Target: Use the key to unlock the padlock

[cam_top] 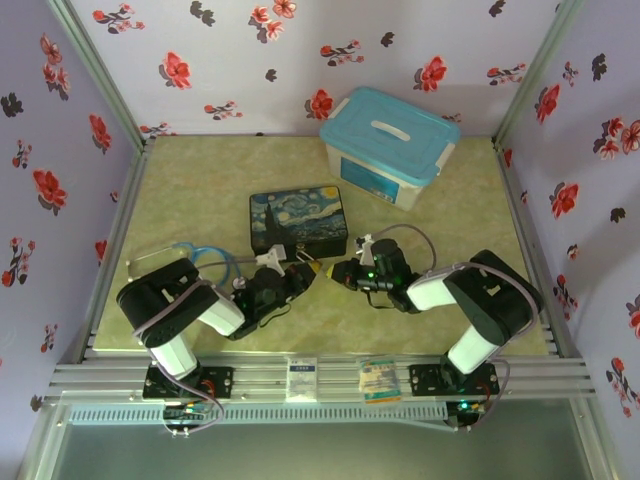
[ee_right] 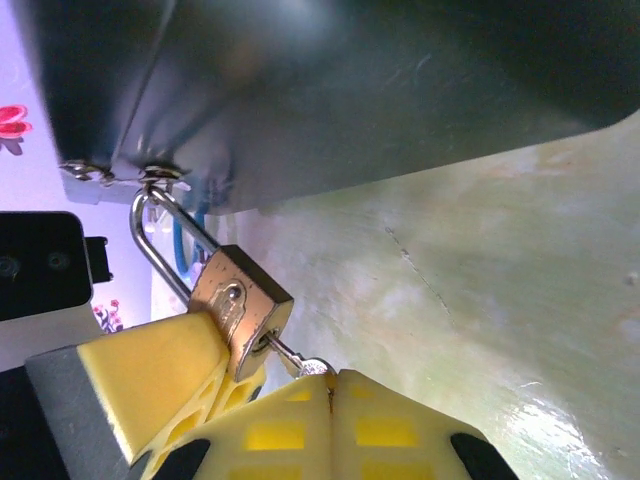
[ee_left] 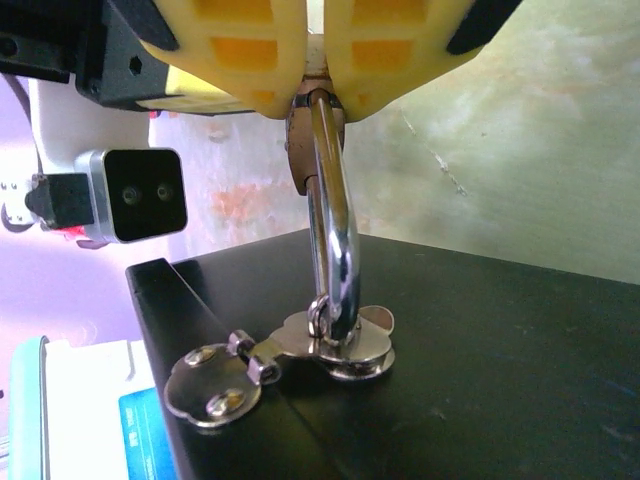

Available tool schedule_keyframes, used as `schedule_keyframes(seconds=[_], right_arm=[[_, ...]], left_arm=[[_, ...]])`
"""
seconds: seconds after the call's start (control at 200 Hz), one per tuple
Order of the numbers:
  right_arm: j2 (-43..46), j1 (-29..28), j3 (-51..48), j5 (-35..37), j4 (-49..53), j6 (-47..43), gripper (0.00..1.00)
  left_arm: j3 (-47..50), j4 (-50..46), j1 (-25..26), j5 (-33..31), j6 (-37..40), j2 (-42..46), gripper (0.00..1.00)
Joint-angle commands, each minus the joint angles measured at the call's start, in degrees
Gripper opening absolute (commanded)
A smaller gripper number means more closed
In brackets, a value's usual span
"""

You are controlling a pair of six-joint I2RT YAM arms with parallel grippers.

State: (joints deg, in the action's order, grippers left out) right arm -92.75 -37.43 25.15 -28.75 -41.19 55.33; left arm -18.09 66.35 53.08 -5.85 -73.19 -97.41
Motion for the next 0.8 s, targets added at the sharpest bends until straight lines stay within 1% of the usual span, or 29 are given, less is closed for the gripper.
schedule_keyframes(seconds=[0.0,0.045,0.125,0.22,0.32,0.41,0.465,0.595,0.635,0.685,0.71,0.79], right_arm=[[3.15,-1.45,3.93,0.79,3.33,-4.22,0.0],[4.14,-2.59,4.03,1.79,4.5,-4.95,0.0],[4.59,-3.94,3.43,2.34,2.76,-4.05,0.0],[4.44,-3.52,1.77,2.75,-2.59,-1.5,0.0],[3.27,-2.75,3.26,2.36,-2.37,-1.09,0.0],[2.8,-3.32,4.59,2.14,-3.87,0.3,0.0],[3.29,-3.68,4.82,2.87,-2.69,0.41,0.0],[7.14,-4.35,1.13,8.84,1.05,0.59,0.0],[9.28,-5.55,0.51,11.88,5.3,-0.76,0.0],[12.64,-8.03,0.59,17.15,12.44,-3.6,0.0],[13.79,-9.39,0.89,20.09,15.53,-5.14,0.0],[16.49,-12.01,1.01,26.45,20.31,-7.49,0.0]], left_arm=[[-0.12,3.29,2.18,1.59,0.26,0.51,0.0],[-0.19,3.42,2.21,1.17,0.02,0.42,0.0],[-0.39,3.75,2.21,1.05,0.0,0.42,0.0],[-1.06,3.52,2.35,1.7,-0.03,0.81,0.0],[-1.5,3.54,3.44,1.67,-0.48,0.62,0.0],[-1.69,3.43,4.45,1.3,-0.69,-0.01,0.0],[-1.29,3.65,4.75,0.49,-1.04,-0.66,0.0],[-0.2,2.75,4.73,-1.87,-0.58,-1.3,0.0],[0.05,2.74,4.75,-2.1,-0.5,-1.67,0.0],[0.02,2.38,4.82,-2.4,-0.78,-2.18,0.06],[-0.07,2.43,4.84,-2.5,-0.9,-2.6,0.06],[-0.39,3.51,4.88,-2.45,-1.35,-4.37,0.06]])
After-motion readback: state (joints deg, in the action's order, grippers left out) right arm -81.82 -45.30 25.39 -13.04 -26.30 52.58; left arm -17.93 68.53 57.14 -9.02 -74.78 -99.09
